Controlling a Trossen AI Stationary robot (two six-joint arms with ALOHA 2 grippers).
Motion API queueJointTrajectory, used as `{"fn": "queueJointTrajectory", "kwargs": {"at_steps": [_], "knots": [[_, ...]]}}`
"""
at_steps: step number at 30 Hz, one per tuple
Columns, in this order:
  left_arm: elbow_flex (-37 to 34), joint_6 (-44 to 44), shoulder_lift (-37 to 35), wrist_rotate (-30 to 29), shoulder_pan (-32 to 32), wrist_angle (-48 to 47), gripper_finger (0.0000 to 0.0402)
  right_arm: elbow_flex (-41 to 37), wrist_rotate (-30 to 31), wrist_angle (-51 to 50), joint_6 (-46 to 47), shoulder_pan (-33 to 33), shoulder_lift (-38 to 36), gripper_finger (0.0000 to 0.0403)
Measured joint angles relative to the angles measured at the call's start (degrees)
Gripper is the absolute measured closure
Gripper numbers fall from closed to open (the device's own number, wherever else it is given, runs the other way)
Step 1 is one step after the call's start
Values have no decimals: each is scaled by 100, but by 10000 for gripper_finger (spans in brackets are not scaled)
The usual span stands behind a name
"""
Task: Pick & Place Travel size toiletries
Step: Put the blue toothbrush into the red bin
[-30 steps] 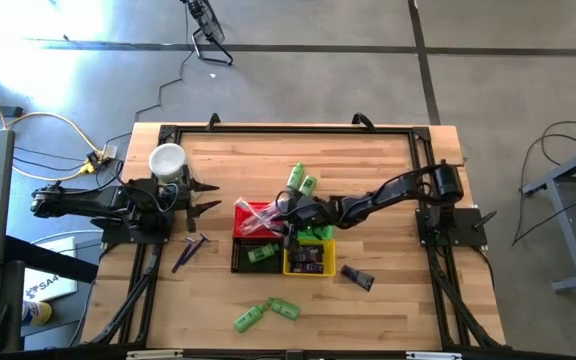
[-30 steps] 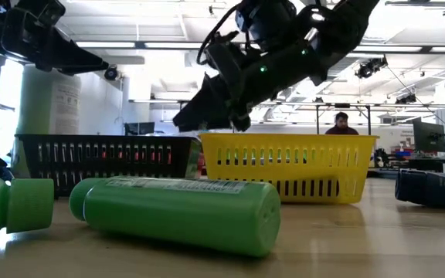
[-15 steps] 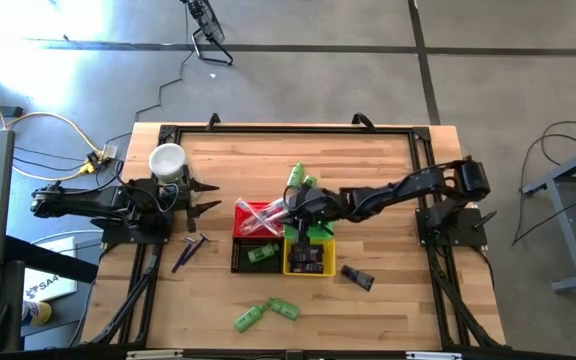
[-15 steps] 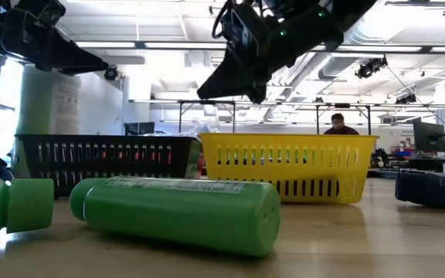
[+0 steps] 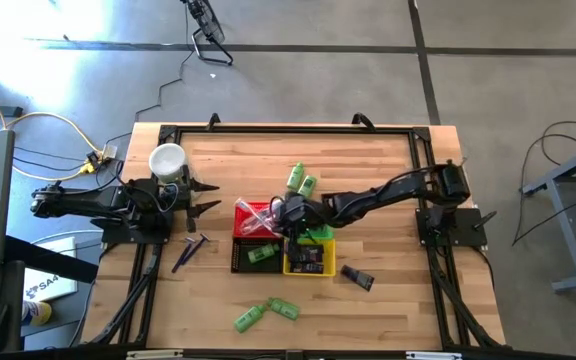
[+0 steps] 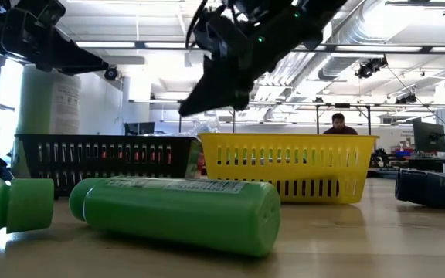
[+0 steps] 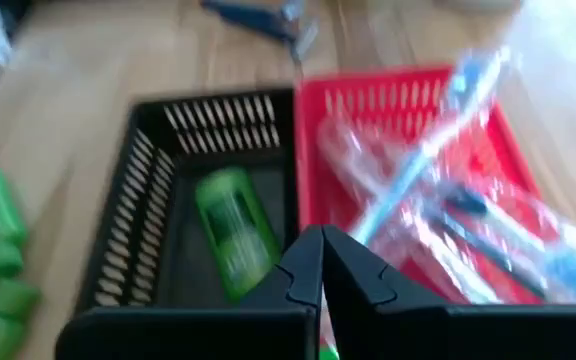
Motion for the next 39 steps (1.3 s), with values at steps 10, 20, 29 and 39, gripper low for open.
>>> {"fn": "queueJointTrajectory", "kwargs": {"at_steps": [10, 20, 29, 39], "knots": [[-2, 10, 0, 0, -1, -7, 226, 243, -185, -555, 160, -4, 90, 400], [-2, 23, 0, 0, -1, -7, 226, 243, -413, -672, 355, -7, 90, 400], [-2, 23, 0, 0, -1, -7, 226, 227, -535, -471, 285, -153, 358, 400], [-2, 23, 0, 0, -1, -11, 226, 241, -120, -324, 286, -315, 453, 400]]}}
